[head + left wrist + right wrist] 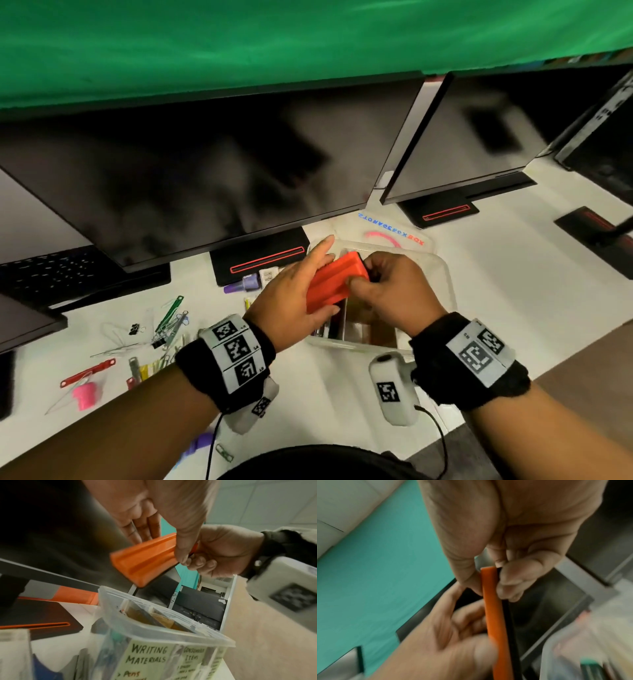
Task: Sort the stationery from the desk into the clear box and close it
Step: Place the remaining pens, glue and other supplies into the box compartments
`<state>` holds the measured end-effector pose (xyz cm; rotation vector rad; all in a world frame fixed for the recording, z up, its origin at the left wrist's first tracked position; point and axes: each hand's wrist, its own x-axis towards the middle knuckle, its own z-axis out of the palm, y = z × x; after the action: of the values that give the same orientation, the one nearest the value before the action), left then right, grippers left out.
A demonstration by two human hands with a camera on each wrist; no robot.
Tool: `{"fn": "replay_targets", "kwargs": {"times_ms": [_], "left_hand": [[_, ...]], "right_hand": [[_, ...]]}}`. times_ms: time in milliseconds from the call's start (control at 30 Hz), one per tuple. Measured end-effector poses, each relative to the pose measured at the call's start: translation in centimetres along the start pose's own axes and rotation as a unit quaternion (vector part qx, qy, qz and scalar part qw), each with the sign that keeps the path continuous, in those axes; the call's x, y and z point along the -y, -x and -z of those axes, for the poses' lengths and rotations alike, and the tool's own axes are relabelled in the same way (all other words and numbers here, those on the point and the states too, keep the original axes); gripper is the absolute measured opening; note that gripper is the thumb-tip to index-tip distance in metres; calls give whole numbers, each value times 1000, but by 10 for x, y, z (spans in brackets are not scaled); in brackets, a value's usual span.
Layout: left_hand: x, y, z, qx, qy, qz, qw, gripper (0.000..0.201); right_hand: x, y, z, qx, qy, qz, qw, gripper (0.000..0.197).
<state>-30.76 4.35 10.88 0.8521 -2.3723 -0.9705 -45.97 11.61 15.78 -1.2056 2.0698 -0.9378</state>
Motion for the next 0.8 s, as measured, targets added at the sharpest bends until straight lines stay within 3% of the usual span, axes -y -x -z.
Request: {"fn": "replay_targets", "kwargs": {"times_ms": [100, 167, 300, 467, 633, 800], "left_hand": [[7, -6, -5, 59, -87, 10, 994, 94], [21, -7, -7, 114, -152, 20, 982, 88], [43, -1, -13, 198, -141, 85, 966, 85], [45, 0, -12, 225, -134, 101, 960, 83], [46, 0, -9, 236, -139, 100, 956, 81], [57, -2, -5, 205, -105, 87, 969, 70]], "right_hand": [[-8, -13, 45, -76, 55, -21, 995, 9], [-22, -24, 71, -110, 149, -54, 981, 13], [-60, -45, 76, -104, 264, -133, 950, 26], [-87, -66, 49, -9, 320, -210, 924, 42], [-90, -83, 42, 27, 333, -263, 905, 70], [-99, -92, 43, 38, 293, -294, 909, 60]]}}
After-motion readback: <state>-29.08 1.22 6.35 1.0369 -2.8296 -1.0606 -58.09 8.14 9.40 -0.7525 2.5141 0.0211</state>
